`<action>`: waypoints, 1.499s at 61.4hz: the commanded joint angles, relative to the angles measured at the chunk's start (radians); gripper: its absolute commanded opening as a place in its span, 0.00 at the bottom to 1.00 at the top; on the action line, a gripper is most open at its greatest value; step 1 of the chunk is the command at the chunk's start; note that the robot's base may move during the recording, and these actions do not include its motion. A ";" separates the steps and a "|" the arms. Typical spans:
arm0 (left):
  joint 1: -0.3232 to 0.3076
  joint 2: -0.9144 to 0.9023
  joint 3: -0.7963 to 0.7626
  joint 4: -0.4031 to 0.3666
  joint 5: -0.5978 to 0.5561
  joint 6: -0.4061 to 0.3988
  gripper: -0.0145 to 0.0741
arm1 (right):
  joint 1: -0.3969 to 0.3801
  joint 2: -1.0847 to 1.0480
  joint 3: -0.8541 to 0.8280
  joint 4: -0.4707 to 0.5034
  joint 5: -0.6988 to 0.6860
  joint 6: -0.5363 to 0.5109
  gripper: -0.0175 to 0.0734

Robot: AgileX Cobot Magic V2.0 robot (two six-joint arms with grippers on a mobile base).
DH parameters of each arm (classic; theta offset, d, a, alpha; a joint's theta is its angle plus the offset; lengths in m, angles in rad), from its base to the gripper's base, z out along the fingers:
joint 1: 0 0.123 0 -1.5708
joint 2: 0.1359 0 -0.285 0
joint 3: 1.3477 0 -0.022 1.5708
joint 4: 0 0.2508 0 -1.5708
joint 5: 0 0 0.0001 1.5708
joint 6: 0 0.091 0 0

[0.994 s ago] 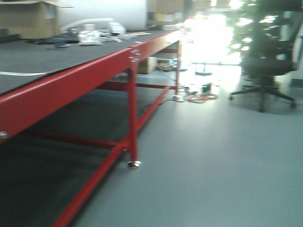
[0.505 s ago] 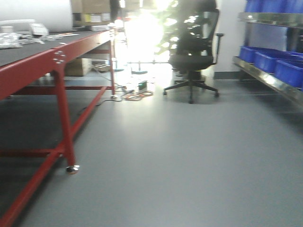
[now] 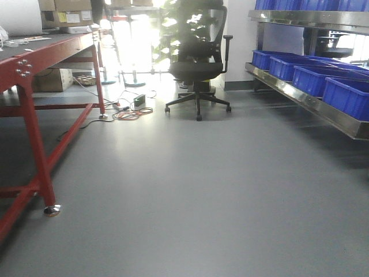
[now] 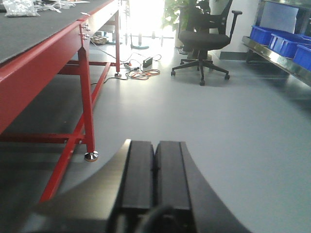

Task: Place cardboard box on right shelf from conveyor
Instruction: 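Drive the base away from the conveyor holding the box in the right gripper, then drive up to the steel shelf rack with blue bins, box held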

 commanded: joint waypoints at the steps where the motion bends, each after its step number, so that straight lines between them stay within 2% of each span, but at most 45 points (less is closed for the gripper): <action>1: -0.002 -0.017 0.010 -0.006 -0.087 0.000 0.03 | -0.005 0.021 -0.025 -0.015 -0.104 -0.011 0.46; 92: -0.002 -0.017 0.010 -0.006 -0.087 0.000 0.03 | -0.005 0.024 -0.025 -0.015 -0.102 -0.011 0.46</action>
